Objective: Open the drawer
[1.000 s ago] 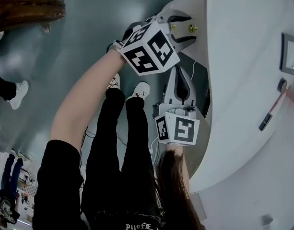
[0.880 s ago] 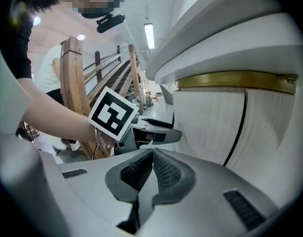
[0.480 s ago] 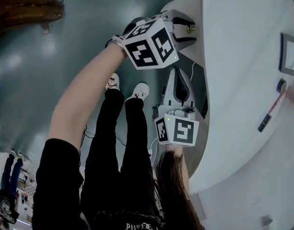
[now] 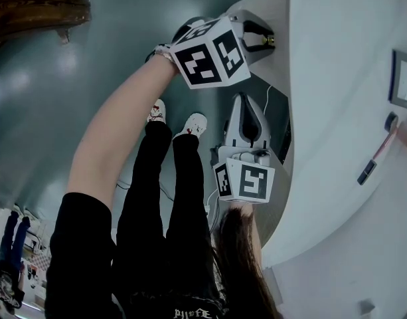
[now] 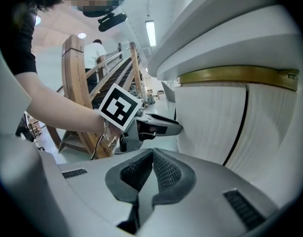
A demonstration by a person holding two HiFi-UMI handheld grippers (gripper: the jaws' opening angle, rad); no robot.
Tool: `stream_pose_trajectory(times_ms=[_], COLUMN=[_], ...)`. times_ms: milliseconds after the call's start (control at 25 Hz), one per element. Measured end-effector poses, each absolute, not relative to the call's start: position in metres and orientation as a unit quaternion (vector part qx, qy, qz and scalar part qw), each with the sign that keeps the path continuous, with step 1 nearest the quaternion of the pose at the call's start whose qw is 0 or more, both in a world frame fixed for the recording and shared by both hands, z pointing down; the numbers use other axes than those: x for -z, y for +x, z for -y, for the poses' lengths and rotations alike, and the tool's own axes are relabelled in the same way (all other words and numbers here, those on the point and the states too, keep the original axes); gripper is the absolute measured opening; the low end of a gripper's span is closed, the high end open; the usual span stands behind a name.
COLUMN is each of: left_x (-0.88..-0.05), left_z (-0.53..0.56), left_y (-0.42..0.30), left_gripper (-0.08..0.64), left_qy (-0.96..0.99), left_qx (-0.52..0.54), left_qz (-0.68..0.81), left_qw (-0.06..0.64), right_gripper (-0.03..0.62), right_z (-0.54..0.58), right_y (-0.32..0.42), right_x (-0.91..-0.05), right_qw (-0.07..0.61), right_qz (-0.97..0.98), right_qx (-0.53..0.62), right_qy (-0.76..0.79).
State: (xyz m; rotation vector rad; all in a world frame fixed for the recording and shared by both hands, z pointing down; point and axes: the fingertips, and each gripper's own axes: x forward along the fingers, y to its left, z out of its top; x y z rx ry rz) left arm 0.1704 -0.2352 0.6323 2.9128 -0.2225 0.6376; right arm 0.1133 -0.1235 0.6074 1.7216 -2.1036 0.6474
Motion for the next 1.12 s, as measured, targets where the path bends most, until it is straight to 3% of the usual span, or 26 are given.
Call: stream_pose_trajectory(times_ms=[1120], left_x=[-0.632], left_z=[0.224], left_y=[0.122], left_gripper=[0.117], left_qy=[0.964], left_qx=[-0.239], left_qz=[0.088], left_qw=[0.080], right_gripper=[0.026], right_z=[0.111], right_y=[0.088], right_x=[-0.601], right_qw=[0.176], right_qz=[0.745], right_qx=[-0.235], right_qy=[0.599])
